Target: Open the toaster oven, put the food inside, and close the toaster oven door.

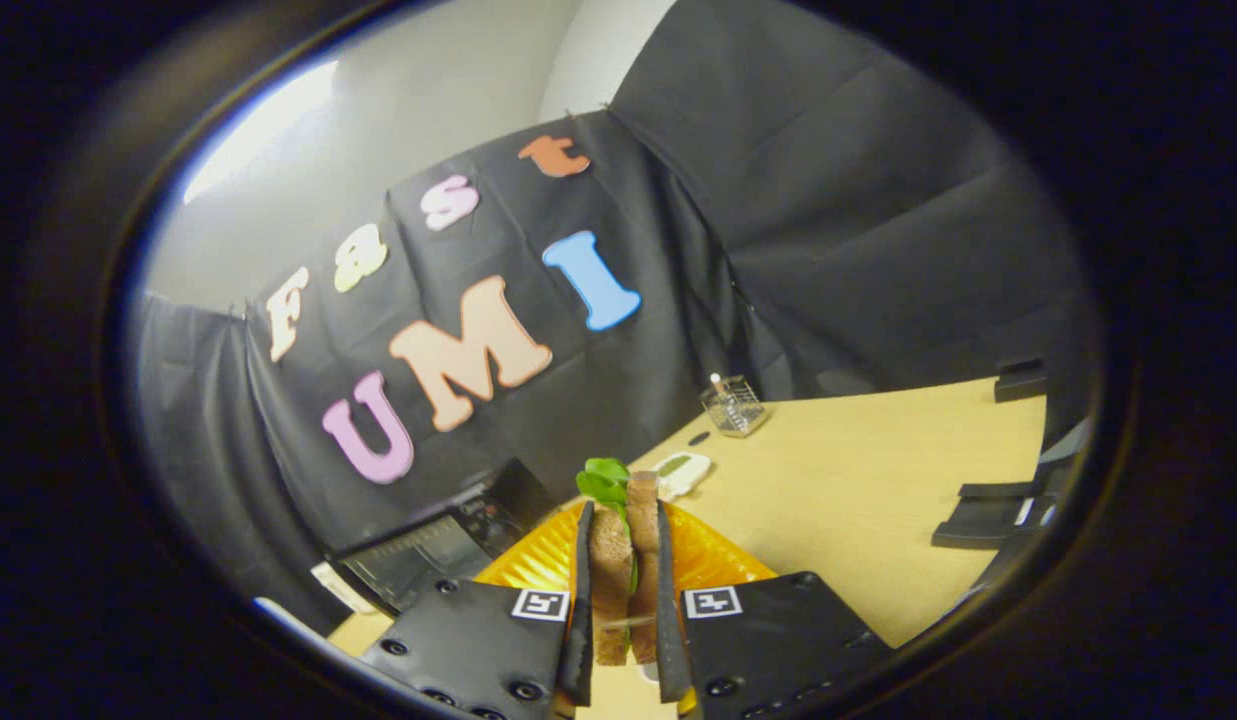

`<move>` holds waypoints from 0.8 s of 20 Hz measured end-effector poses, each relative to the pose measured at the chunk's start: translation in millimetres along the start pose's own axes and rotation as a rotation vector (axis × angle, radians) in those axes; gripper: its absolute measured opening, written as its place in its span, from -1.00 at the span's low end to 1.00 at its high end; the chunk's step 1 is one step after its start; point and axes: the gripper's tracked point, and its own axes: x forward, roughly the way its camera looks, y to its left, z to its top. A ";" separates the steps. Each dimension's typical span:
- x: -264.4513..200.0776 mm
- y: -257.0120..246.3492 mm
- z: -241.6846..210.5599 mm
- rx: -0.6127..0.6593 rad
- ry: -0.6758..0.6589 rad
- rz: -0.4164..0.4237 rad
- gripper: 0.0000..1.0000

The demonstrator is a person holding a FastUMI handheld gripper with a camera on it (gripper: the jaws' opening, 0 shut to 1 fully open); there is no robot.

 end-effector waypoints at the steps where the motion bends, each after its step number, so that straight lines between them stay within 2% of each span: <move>1: -1.5 8.4 8.7 0.076 -0.051 0.008 -0.45; 5: -12.9 55.0 -7.3 0.481 -0.153 0.054 -0.46; 8: -15.1 82.7 -54.8 0.718 -0.115 0.052 -0.46; 11: -15.3 109.2 -115.3 0.749 0.014 0.004 -0.46; 16: 7.7 145.1 -181.9 0.735 0.190 -0.066 -0.45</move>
